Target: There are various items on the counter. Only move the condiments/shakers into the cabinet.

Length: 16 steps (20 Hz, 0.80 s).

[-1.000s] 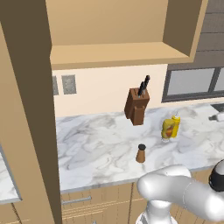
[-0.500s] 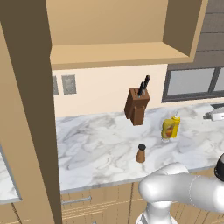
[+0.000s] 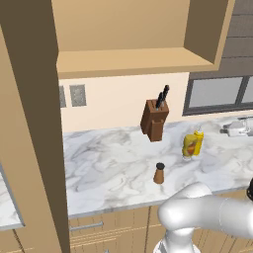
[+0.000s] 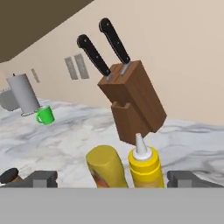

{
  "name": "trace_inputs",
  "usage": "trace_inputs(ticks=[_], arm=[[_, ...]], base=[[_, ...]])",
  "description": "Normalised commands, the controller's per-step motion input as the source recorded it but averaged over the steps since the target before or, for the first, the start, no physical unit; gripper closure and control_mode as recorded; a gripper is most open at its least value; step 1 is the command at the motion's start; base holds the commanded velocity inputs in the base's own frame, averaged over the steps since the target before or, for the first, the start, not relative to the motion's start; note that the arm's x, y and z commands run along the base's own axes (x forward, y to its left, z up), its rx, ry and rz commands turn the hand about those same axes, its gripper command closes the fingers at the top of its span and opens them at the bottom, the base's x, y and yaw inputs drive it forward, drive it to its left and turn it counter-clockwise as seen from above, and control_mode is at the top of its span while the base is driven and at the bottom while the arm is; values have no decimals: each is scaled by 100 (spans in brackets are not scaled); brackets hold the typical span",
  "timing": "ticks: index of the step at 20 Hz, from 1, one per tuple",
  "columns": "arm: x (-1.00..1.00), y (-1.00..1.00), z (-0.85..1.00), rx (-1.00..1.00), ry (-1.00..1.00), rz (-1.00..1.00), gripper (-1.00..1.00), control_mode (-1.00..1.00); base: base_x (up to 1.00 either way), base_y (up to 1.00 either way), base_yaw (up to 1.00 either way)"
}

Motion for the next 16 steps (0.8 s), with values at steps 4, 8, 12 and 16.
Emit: trace_inputs(ticks=[4, 8, 12, 16], arm=[[30, -11, -29, 0, -12, 8, -100, -100], [9, -26, -29, 0, -17, 16, -100, -100], [24, -4, -17, 0, -13, 17, -100, -100], [37, 0, -22, 0, -7, 16, -100, -100]], base=[[0, 0, 0], [0, 0, 0], [0, 0, 0], [0, 0, 0]])
